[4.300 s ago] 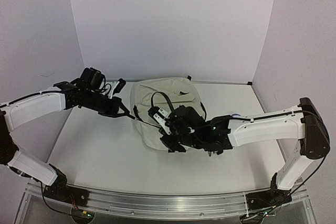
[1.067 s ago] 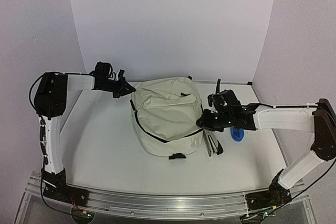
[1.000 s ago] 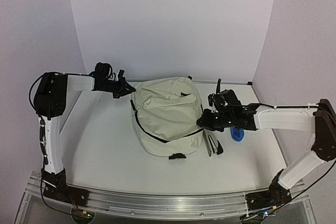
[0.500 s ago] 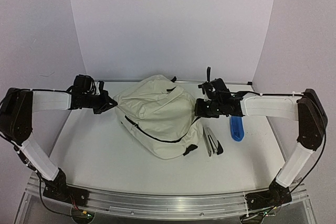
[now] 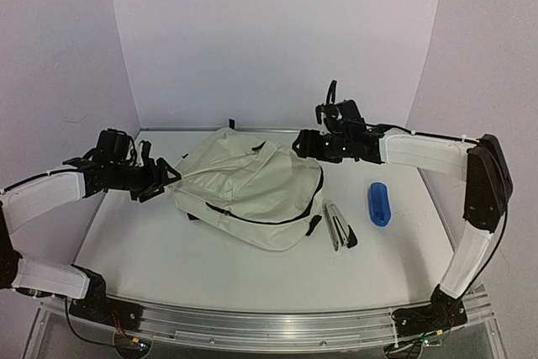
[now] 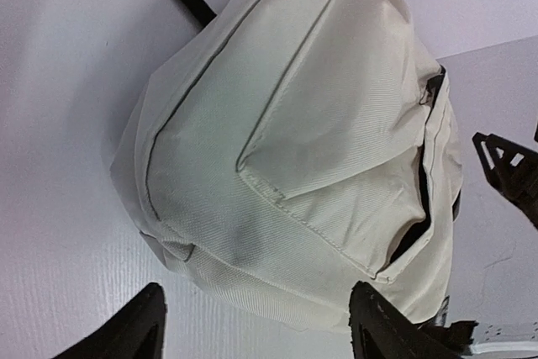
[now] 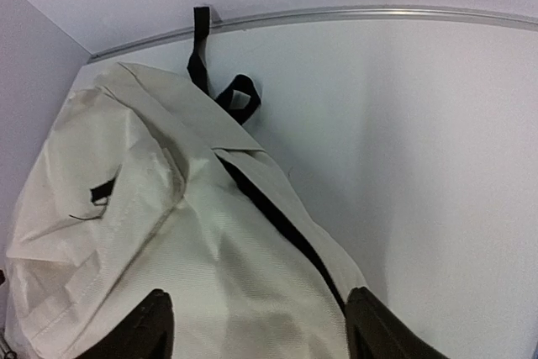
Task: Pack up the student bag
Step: Adjust the student bag at the center of the board.
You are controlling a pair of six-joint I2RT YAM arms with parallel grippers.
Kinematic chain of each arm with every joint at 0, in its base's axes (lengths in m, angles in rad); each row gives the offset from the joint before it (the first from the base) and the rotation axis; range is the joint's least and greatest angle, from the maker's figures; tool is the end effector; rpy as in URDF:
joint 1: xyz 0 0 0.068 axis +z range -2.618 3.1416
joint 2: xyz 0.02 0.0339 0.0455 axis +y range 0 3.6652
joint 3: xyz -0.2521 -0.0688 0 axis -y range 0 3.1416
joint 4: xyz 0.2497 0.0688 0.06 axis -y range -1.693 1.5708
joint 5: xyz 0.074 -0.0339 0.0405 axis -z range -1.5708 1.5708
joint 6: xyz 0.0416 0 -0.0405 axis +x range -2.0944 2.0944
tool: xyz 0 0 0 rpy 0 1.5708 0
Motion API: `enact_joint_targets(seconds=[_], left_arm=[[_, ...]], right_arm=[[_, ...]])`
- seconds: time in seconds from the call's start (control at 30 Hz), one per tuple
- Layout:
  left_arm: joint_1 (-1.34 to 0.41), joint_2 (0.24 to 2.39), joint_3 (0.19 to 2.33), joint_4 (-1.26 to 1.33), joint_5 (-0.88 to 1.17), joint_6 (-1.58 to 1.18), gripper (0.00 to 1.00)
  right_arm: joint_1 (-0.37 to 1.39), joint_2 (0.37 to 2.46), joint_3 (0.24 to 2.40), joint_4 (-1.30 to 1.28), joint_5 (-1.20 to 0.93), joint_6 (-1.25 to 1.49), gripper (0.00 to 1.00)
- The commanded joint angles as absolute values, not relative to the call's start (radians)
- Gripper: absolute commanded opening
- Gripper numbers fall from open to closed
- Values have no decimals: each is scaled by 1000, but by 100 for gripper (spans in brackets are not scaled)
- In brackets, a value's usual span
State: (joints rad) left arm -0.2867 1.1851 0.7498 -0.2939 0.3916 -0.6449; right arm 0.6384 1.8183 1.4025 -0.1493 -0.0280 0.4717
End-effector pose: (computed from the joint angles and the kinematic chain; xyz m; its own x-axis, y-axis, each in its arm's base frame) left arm 0.2456 -0.0890 0.2213 -0.8320 -0.3340 -0.4431 0.0429 0.7575 -0.6515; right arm 0.3463 0.2584 0.2501 -0.6624 0.0741 -0.7455 -0.3521 0.8475 0.3971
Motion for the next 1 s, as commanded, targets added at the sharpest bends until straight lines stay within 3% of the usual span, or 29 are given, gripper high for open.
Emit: enact_joint_targets(seconds=[0.0, 0.1, 0.23, 0.4, 0.53, 0.63, 0.67, 0.77, 0.87, 0.9, 0.93, 0.97], left_arm=[[-273, 1206, 948, -429, 281, -561, 85], [-267, 1295, 1069, -429, 318, -501, 99], [-255, 1482, 1190, -399, 395, -407, 100], [-235, 1694, 1313, -386, 444, -348, 100], [-234, 1787, 1365, -378, 462, -336, 100], [-235, 1839, 1396, -370, 520, -325, 84], [-234, 1845, 1395, -371, 527, -330, 71], [-234, 1844, 1374, -373, 529, -340, 50], [-234, 1835, 1347, -383, 546, -343, 21], [-234, 1828, 1328, -385, 550, -345, 15], [-234, 1825, 1328, -386, 552, -345, 13], [-234, 1800, 1284, -378, 557, -354, 4]], right_arm=[[642, 1702, 1364, -149, -56, 465, 81], [642, 1641, 1276, -162, -67, 499, 85], [642, 1570, 1173, -163, -63, 564, 86], [643, 1523, 1062, -153, -78, 638, 75], [643, 1531, 1012, -95, -143, 672, 73], [643, 1571, 985, -23, -222, 705, 68], [643, 1589, 983, -10, -228, 711, 66], [642, 1613, 990, -8, -225, 709, 58], [643, 1639, 1013, -8, -233, 696, 35], [643, 1645, 1022, -8, -228, 691, 25], [643, 1645, 1022, -8, -225, 687, 23], [641, 1651, 1039, -8, -211, 672, 14]])
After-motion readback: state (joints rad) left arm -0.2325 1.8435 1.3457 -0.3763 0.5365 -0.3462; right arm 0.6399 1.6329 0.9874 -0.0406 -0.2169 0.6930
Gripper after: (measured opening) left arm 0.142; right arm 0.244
